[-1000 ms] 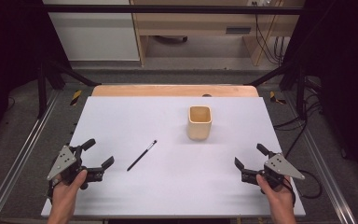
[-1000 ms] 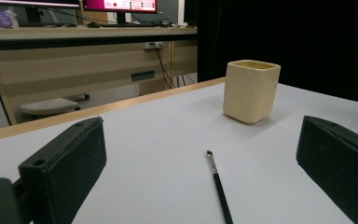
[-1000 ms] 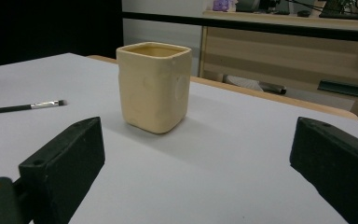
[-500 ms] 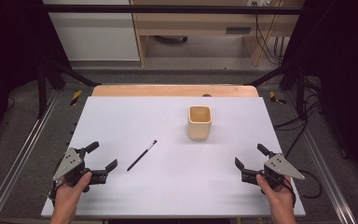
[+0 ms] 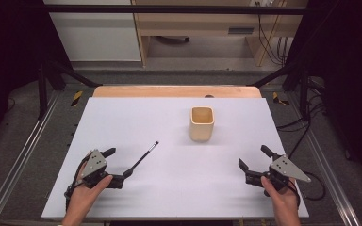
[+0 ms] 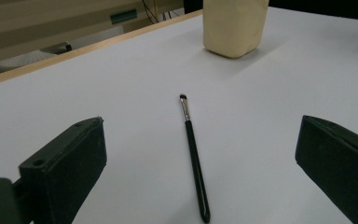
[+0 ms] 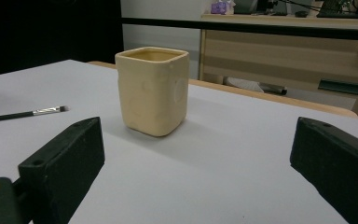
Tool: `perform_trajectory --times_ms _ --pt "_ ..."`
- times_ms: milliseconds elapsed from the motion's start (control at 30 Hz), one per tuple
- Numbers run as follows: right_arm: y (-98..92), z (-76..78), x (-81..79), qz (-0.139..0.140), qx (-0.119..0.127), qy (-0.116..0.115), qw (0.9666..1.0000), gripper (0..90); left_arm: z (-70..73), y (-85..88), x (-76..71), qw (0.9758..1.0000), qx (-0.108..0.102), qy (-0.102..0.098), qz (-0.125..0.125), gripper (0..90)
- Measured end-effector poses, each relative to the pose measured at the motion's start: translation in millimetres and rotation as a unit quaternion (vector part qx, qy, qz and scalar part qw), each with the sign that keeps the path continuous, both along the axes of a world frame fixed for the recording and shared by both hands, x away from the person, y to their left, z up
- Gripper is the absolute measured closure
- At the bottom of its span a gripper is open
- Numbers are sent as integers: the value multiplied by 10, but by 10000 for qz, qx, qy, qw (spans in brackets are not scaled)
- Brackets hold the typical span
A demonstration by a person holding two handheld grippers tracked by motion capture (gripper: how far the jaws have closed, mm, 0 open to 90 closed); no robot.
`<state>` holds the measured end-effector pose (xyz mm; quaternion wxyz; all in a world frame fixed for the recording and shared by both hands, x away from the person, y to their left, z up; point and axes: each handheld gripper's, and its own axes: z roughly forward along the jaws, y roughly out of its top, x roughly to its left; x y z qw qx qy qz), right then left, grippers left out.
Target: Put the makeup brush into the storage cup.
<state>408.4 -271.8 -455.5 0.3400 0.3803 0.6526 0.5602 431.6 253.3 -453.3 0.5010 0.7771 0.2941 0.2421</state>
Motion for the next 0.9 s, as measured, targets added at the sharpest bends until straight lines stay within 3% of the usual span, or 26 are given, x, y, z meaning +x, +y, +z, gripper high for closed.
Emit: perform_trajectory --times_ms 300,433,633,733,900 --pt "9 3 -2 -7 -35 -17 10000 31 38 -330 163 9979 503 212 -348 19" --pt "19 7 -10 -5 -48 -18 10000 31 71 -421 253 9970 600 299 -382 20" --pt "10 3 -7 -33 -53 -17 10000 31 114 -469 369 9966 579 467 -366 20" --pt "7 3 -7 -53 -58 -17 10000 31 139 -503 436 9944 751 660 -354 20" --pt "9 1 -5 -58 -73 -18 10000 30 195 -525 503 9930 805 828 -262 22"
